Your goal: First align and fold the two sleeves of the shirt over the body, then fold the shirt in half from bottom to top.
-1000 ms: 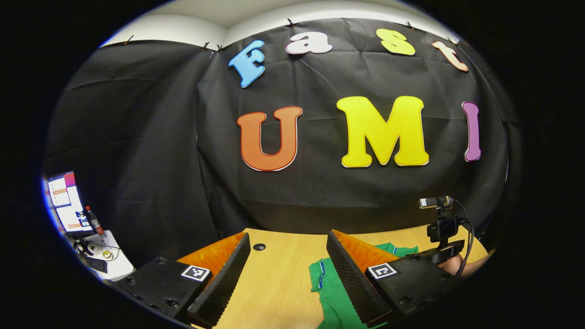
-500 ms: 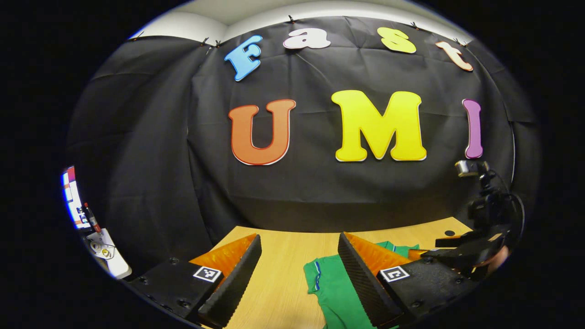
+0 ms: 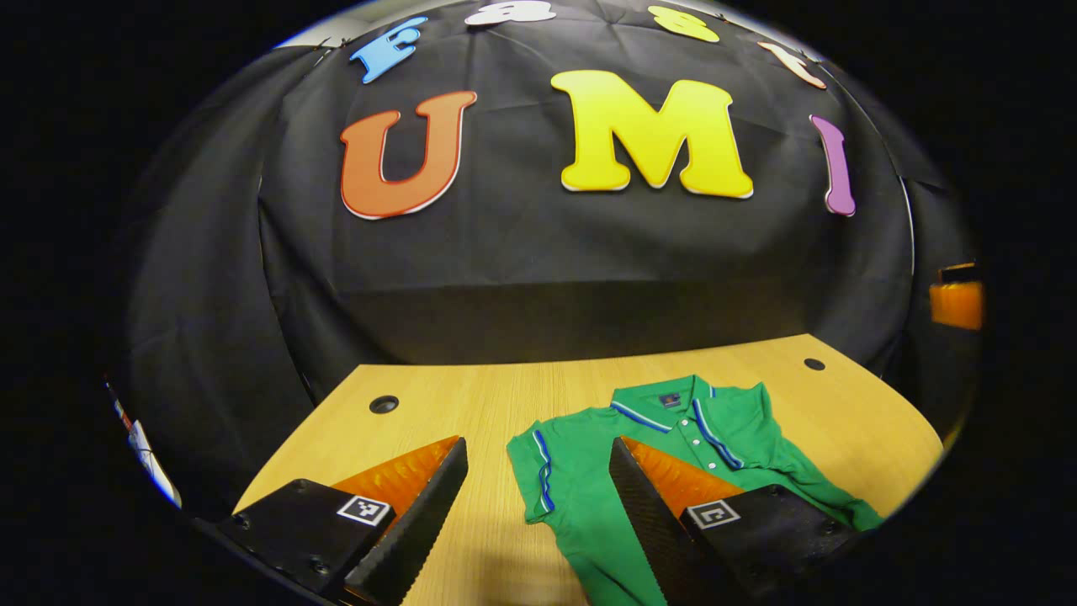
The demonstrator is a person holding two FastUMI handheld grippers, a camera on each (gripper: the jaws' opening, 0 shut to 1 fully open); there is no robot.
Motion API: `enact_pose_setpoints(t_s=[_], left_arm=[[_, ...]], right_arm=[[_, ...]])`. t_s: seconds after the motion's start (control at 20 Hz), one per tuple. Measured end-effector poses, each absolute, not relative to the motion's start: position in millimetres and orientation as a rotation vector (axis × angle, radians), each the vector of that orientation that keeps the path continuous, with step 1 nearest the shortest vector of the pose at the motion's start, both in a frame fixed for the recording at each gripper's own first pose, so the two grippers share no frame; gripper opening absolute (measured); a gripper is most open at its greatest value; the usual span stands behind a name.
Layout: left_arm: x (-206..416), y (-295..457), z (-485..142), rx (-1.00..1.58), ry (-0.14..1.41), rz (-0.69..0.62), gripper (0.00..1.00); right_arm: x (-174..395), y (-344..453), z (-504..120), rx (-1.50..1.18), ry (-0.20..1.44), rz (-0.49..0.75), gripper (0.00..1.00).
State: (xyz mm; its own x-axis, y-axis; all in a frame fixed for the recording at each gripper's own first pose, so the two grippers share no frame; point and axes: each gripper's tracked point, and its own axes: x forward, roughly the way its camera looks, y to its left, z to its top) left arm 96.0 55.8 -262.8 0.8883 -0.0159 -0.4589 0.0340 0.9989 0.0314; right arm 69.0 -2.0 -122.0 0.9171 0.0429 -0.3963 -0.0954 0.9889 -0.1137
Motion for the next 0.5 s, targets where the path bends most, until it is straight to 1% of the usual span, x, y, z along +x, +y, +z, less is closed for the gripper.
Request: enact_pose_setpoints(t_s=[0.1,0.15,0.2,0.25,0.3,0.5], left_arm=[[104,62,-291,0.019,0.523,-0.001,1.00],[109,66,-302,0.017,0.538,0.011,1.00],[114,68,-312,0.018,0.554,0.017,1.00],[116,70,-321,0.020,0.566,0.020,1.00],[120,69,-331,0.022,0.579,0.017,1.00],[132,67,-369,0.022,0.632,0.012,1.00]], right_arm=[[62,-20,-121,-0.132,0.414,0.030,0.96],[56,-27,-122,-0.125,0.424,0.010,0.97],[53,-34,-123,-0.123,0.433,-0.010,0.96],[49,-41,-125,-0.124,0.438,-0.027,0.97],[47,-46,-124,-0.127,0.439,-0.042,0.96],[32,-60,-132,-0.130,0.466,-0.073,0.95]])
